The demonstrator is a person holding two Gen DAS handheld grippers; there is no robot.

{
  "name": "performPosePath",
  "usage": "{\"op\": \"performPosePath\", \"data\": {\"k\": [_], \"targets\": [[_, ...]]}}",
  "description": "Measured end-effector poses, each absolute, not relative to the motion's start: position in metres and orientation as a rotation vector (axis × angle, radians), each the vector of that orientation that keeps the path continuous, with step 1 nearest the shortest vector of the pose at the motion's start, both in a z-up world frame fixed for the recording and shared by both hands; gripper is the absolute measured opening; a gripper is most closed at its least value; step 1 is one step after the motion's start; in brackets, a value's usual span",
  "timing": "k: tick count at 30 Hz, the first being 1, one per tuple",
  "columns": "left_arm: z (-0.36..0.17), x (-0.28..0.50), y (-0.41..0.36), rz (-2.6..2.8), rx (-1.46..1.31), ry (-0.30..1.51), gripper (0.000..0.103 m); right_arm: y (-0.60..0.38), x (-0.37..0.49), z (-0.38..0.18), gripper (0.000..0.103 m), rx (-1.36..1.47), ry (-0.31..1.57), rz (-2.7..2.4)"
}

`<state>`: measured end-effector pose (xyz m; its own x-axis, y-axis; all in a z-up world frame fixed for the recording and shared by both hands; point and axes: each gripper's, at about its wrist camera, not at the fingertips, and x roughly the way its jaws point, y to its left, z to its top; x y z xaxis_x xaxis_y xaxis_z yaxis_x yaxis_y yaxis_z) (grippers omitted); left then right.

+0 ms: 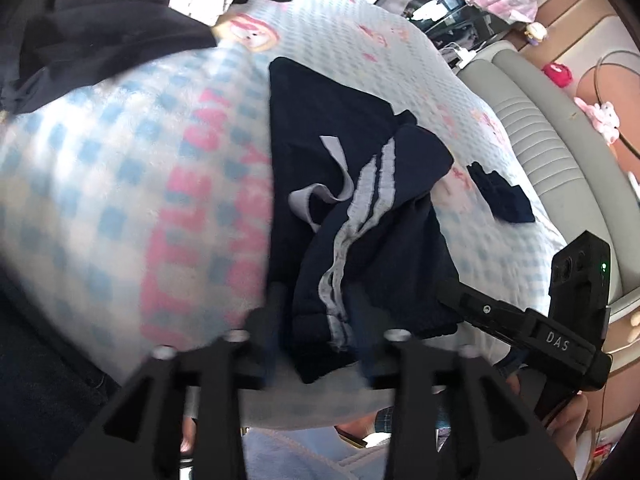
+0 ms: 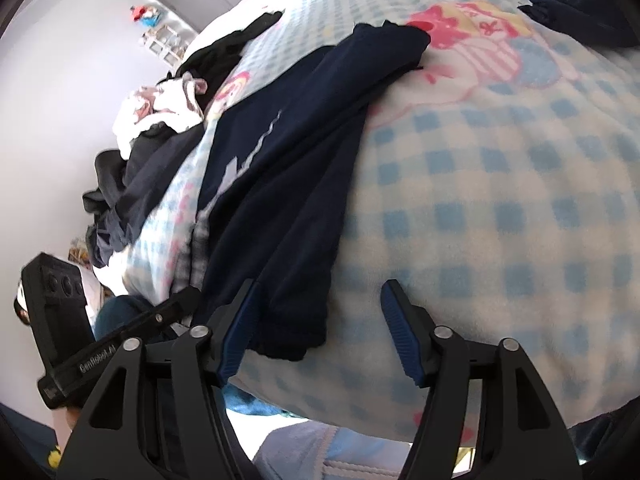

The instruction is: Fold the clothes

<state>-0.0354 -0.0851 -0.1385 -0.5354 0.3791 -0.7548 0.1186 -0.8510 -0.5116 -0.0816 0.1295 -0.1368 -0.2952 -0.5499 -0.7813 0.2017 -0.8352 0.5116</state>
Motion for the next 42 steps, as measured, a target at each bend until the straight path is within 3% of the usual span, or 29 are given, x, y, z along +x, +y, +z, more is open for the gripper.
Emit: {"op": "performPosePath", "data": {"k": [5, 10, 11, 12, 16, 18, 19, 21, 23, 28, 32, 33, 35, 36, 41, 42], "targets": [[-0.142, -0.039, -0.078, 2.525, -1.456, -0.733, 0.043, 0.118, -0.083, -0.145, 0.073, 1.488, -0.328, -2.17], [-0.141, -0.037, -0.084, 2.506, -1.44, -0.776, 0.044, 0.121, -0.081, -0.138, 0.057, 1.474, -0.317, -2.172], [-0.141, -0.037, -0.086, 2.499, -1.435, -0.793, 0.05, 0.123, -0.082, -0.135, 0.057, 1.459, -0.35, -2.169], [-0.141, -0.037, -0.088, 2.491, -1.43, -0.81, 0.063, 0.125, -0.083, -0.134, 0.057, 1.447, -0.373, -2.166], [-0.142, -0.037, -0.095, 2.454, -1.416, -0.877, 0.067, 0.125, -0.088, -0.148, 0.061, 1.494, -0.371, -2.143], [-0.149, -0.038, -0.092, 2.424, -1.46, -0.862, 0.063, 0.124, -0.085, -0.15, 0.059, 1.481, -0.356, -2.145], [-0.148, -0.038, -0.09, 2.426, -1.459, -0.841, 0.06, 0.124, -0.084, -0.149, 0.05, 1.478, -0.343, -2.146], [-0.146, -0.037, -0.086, 2.429, -1.455, -0.798, 0.039, 0.124, -0.084, -0.148, 0.033, 1.483, -0.325, -2.131], [-0.145, -0.036, -0.082, 2.431, -1.452, -0.758, 0.027, 0.126, -0.085, -0.146, 0.029, 1.473, -0.34, -2.124], [-0.136, -0.029, -0.08, 2.431, -1.422, -0.725, 0.023, 0.134, -0.078, -0.135, 0.019, 1.457, -0.382, -2.123], [-0.137, -0.025, -0.079, 2.401, -1.447, -0.738, 0.024, 0.14, -0.071, -0.124, 0.019, 1.442, -0.411, -2.121], [-0.14, -0.025, -0.08, 2.388, -1.472, -0.743, 0.03, 0.141, -0.069, -0.124, 0.019, 1.452, -0.419, -2.125], [-0.148, -0.028, -0.083, 2.35, -1.538, -0.79, 0.045, 0.144, -0.068, -0.129, 0.03, 1.488, -0.437, -2.161], [-0.15, -0.028, -0.086, 2.336, -1.553, -0.818, 0.045, 0.146, -0.068, -0.132, 0.039, 1.509, -0.447, -2.183], [-0.11, -0.021, -0.113, 2.404, -1.306, -0.896, 0.045, 0.161, -0.07, -0.114, 0.044, 1.446, -0.494, -2.233], [-0.102, -0.023, -0.118, 2.408, -1.26, -0.901, 0.045, 0.168, -0.071, -0.105, 0.05, 1.411, -0.505, -2.291]]}}
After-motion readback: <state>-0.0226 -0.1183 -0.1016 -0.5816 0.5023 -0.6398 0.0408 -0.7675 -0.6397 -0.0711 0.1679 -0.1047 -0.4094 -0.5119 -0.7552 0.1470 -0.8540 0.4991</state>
